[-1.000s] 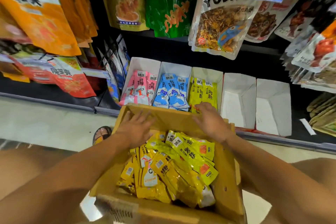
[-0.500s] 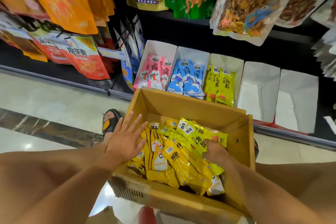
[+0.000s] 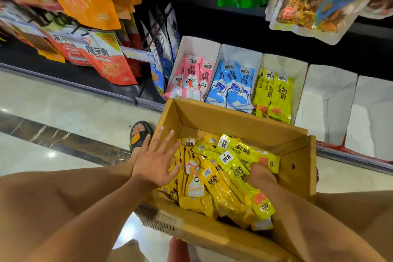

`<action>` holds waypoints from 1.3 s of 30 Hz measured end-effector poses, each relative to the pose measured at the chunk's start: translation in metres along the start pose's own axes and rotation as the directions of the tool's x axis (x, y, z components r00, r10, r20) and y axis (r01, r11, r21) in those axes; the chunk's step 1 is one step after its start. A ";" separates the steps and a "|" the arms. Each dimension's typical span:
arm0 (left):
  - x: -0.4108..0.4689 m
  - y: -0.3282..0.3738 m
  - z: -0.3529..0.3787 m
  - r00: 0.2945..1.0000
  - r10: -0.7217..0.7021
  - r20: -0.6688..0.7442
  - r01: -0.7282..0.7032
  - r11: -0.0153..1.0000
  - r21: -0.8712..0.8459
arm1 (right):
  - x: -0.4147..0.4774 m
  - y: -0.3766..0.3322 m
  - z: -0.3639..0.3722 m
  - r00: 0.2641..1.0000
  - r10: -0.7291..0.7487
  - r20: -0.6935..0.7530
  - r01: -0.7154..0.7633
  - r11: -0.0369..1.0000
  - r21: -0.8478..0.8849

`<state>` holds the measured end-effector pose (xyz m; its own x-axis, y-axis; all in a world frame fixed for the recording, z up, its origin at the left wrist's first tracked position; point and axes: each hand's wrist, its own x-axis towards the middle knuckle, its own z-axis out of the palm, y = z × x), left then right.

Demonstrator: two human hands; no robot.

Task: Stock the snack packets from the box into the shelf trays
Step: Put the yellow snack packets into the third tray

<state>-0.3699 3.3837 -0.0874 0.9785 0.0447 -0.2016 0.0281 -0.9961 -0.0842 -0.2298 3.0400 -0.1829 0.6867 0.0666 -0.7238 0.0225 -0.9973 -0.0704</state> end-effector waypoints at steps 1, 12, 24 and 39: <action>0.000 0.000 0.000 1.000 0.001 -0.003 -0.001 1.000 0.000 | 0.000 -0.001 0.000 1.000 0.000 0.010 0.000 1.000 0.009; -0.002 0.000 -0.003 1.000 0.013 -0.010 -0.013 1.000 -0.009 | -0.018 -0.014 -0.024 0.991 -0.057 -0.119 0.088 0.958 0.275; 0.016 0.055 -0.027 0.979 -0.097 0.178 0.186 0.775 -0.604 | -0.062 -0.065 -0.042 0.970 -0.131 -0.206 0.241 0.640 0.730; 0.028 0.064 -0.031 0.888 -0.155 0.433 0.430 -0.056 -0.901 | -0.078 -0.086 -0.024 0.966 -0.258 0.015 0.129 0.531 0.837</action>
<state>-0.3344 3.3192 -0.0686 0.7760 0.2269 -0.5886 0.6033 0.0056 0.7975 -0.2679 3.1197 -0.1034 0.6470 0.3217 -0.6913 -0.5078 -0.4945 -0.7054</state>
